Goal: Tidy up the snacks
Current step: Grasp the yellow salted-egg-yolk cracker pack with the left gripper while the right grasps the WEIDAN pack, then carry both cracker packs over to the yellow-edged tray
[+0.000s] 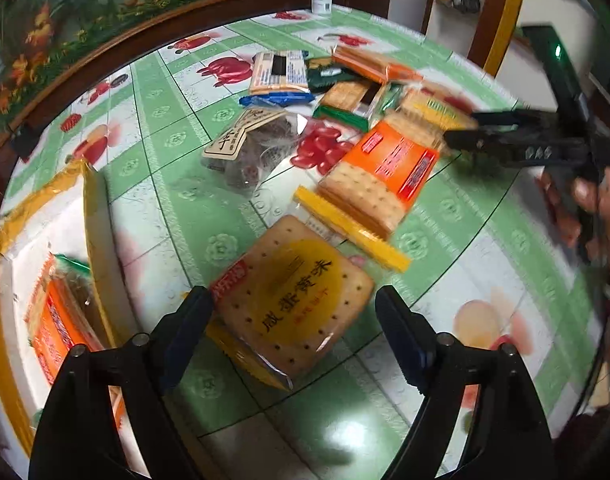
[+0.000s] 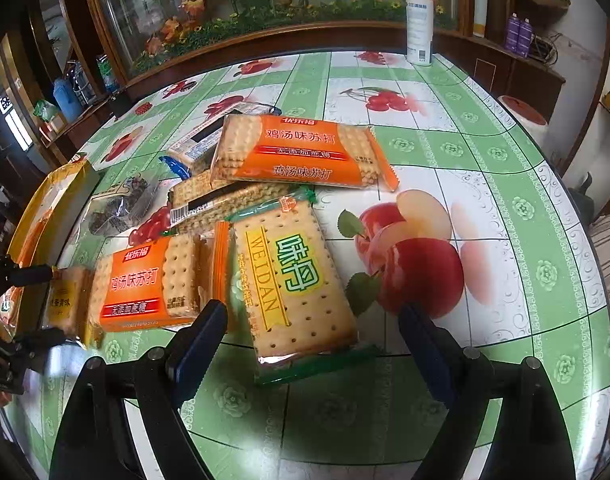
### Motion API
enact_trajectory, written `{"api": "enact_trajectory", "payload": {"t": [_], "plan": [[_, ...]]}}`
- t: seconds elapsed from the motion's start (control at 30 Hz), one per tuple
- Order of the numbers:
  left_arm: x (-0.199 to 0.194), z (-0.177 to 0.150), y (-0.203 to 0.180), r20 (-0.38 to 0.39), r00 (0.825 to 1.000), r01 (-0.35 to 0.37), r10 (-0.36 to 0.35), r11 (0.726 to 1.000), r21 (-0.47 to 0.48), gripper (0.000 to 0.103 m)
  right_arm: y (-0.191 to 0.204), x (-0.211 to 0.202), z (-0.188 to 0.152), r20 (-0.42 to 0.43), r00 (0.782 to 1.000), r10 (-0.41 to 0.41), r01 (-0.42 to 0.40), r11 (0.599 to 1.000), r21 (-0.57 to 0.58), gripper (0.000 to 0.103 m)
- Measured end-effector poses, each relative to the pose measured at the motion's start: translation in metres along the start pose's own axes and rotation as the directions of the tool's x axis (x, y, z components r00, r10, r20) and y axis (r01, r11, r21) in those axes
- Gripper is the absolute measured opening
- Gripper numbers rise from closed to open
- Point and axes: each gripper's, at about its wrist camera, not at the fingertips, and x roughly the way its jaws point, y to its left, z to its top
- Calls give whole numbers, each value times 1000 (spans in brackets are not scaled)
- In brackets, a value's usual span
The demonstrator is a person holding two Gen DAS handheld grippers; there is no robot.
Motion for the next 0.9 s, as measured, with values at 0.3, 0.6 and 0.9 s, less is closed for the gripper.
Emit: {"api": "enact_trajectory", "payload": {"t": [0.3, 0.6, 0.9], "plan": [[16, 7, -10, -62, 997, -33, 41, 991, 129, 93, 3, 2, 4, -7, 1000, 4, -4, 1000, -21, 93], [29, 23, -3, -77, 997, -12, 23, 991, 137, 99, 14, 11, 4, -11, 995, -98, 96, 990, -100, 96], [22, 16, -12, -74, 997, -28, 36, 993, 111, 90, 14, 3, 6, -5, 995, -102, 102, 992, -80, 49]]}}
